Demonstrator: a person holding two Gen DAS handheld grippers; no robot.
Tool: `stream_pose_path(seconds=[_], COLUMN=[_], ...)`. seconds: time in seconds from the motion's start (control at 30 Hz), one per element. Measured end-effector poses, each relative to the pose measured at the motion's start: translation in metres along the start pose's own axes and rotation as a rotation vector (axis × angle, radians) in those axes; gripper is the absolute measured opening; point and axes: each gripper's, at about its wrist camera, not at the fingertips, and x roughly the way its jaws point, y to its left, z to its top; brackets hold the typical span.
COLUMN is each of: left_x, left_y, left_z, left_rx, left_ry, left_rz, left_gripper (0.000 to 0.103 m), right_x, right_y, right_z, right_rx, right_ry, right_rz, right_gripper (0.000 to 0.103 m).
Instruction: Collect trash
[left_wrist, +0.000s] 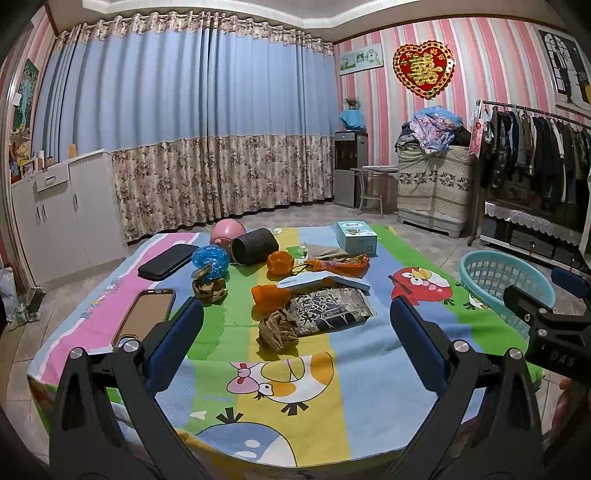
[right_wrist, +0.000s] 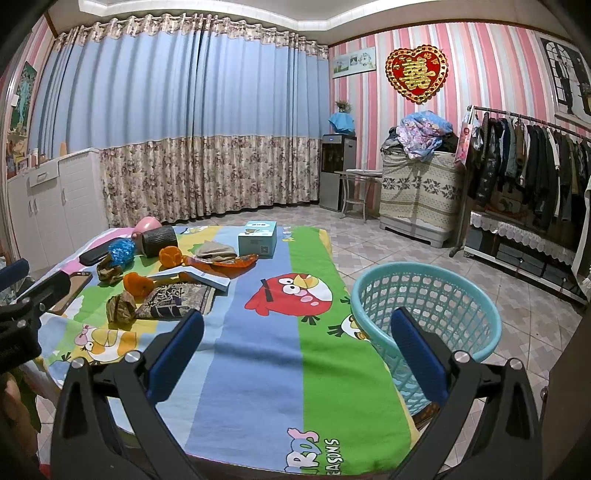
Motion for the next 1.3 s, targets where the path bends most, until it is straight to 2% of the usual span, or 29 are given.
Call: stream_pose_path(seconds=[1.3], left_x=[-0.001], left_y=[0.016], left_z=[-0.001], left_rx=[-0.012], left_ry=[-0.023], left_rz=[0.000], left_gripper=[0.098], right_x=[0.001], right_y=[0.003], right_z=[0.001], right_rx=[-0.008], right_ry=[0.000], right_rz=[-0.015], right_gripper=[0.099])
